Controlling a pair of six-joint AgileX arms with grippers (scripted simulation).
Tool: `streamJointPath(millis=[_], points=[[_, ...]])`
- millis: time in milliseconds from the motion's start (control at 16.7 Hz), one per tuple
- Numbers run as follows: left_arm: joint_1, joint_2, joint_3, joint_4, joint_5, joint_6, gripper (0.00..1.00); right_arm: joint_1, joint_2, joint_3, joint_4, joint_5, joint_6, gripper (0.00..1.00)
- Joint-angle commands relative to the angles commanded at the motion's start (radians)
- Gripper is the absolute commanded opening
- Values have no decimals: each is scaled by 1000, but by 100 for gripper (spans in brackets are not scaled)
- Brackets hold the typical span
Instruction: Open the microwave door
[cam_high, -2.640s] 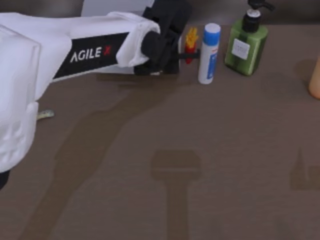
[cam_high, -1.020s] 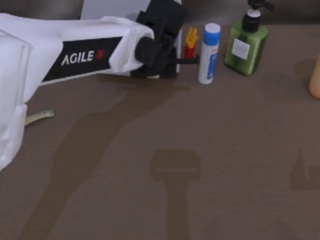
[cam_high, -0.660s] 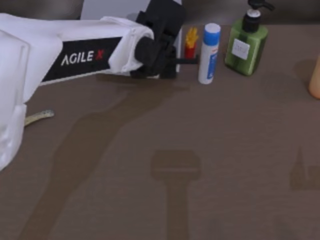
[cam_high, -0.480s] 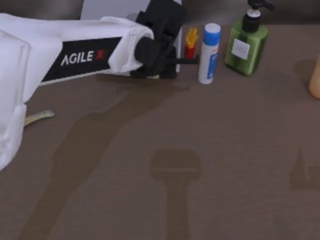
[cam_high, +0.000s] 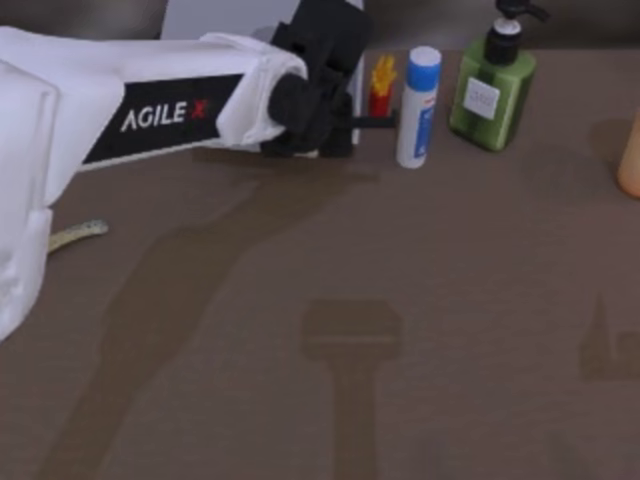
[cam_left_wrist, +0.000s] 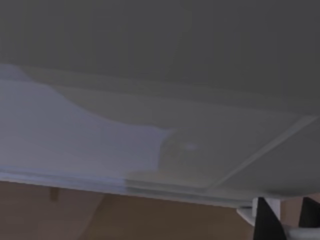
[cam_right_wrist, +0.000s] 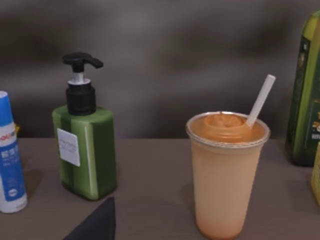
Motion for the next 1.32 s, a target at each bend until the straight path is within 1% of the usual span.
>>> streamJointPath(millis=[480, 600, 1020, 1320], points=[[0, 0, 0, 0, 0, 0, 0, 0, 0, 0, 0, 0, 0, 100], [-8, 5, -5, 1, 8, -2, 0, 0, 0, 0, 0, 0, 0, 100], [10, -54, -90, 56, 50, 68, 0, 0, 0, 0, 0, 0, 0, 100], [11, -55, -92, 57, 51, 69, 0, 0, 0, 0, 0, 0, 0, 100]])
